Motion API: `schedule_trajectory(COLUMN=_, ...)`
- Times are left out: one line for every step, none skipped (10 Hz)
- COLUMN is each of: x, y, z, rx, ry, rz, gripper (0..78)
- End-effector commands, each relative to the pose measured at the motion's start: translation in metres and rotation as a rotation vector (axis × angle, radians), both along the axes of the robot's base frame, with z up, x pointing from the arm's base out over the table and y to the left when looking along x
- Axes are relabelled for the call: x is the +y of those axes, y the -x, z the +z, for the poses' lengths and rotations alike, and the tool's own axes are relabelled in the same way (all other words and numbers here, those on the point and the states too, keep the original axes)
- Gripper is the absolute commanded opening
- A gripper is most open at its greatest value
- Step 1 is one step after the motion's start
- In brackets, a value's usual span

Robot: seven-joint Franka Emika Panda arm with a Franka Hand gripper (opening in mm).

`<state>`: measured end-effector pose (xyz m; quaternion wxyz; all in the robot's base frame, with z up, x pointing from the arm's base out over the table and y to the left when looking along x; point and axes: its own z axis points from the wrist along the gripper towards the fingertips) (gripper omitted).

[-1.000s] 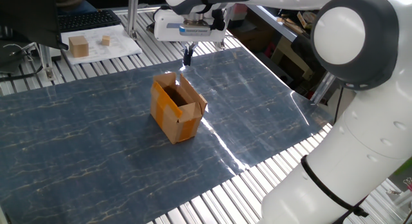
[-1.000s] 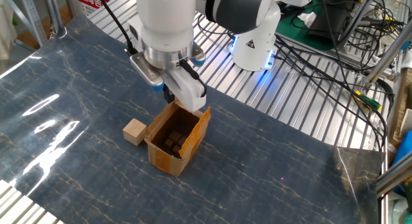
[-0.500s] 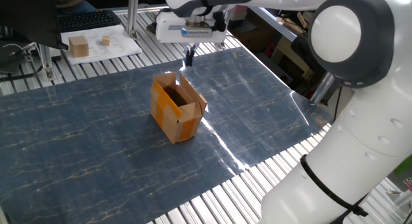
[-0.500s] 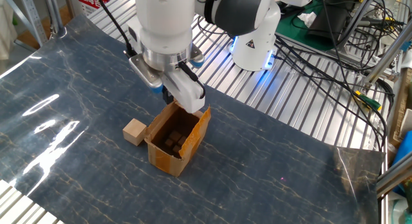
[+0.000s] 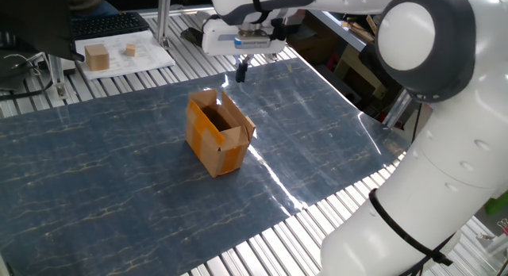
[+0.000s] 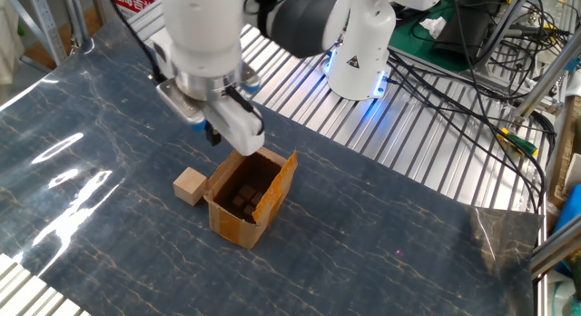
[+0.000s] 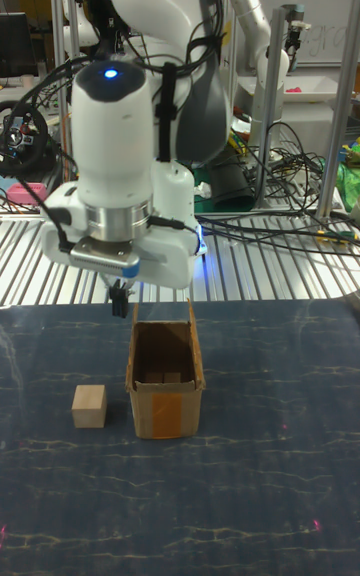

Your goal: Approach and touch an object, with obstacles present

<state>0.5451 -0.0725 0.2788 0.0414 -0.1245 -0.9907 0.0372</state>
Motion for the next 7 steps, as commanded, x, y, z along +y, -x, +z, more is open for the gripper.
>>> schedule_trajectory(x=-0.012, y=-0.003, z=-0.014, rx=-0.004, ry=-0.001, rz=0.026, gripper=0.0)
schedule_trajectory(x=-0.017, y=-0.004, z=-0.022, rx=-0.009, ry=-0.001, rz=0.031, gripper=0.0)
schedule_trajectory(x=-0.021, y=-0.004, z=-0.027, rx=-0.01, ry=-0.002, rz=0.037, gripper=0.0)
schedule_trajectory(x=-0.023, y=-0.004, z=-0.029, rx=-0.011, ry=-0.002, rz=0.039, gripper=0.0)
schedule_trajectory(x=-0.025, y=-0.003, z=-0.035, rx=-0.011, ry=-0.002, rz=0.039, gripper=0.0)
schedule_trajectory(x=-0.026, y=-0.003, z=-0.036, rx=-0.011, ry=-0.002, rz=0.038, gripper=0.0)
schedule_trajectory(x=-0.027, y=-0.004, z=-0.038, rx=-0.013, ry=0.005, rz=0.011, gripper=0.0)
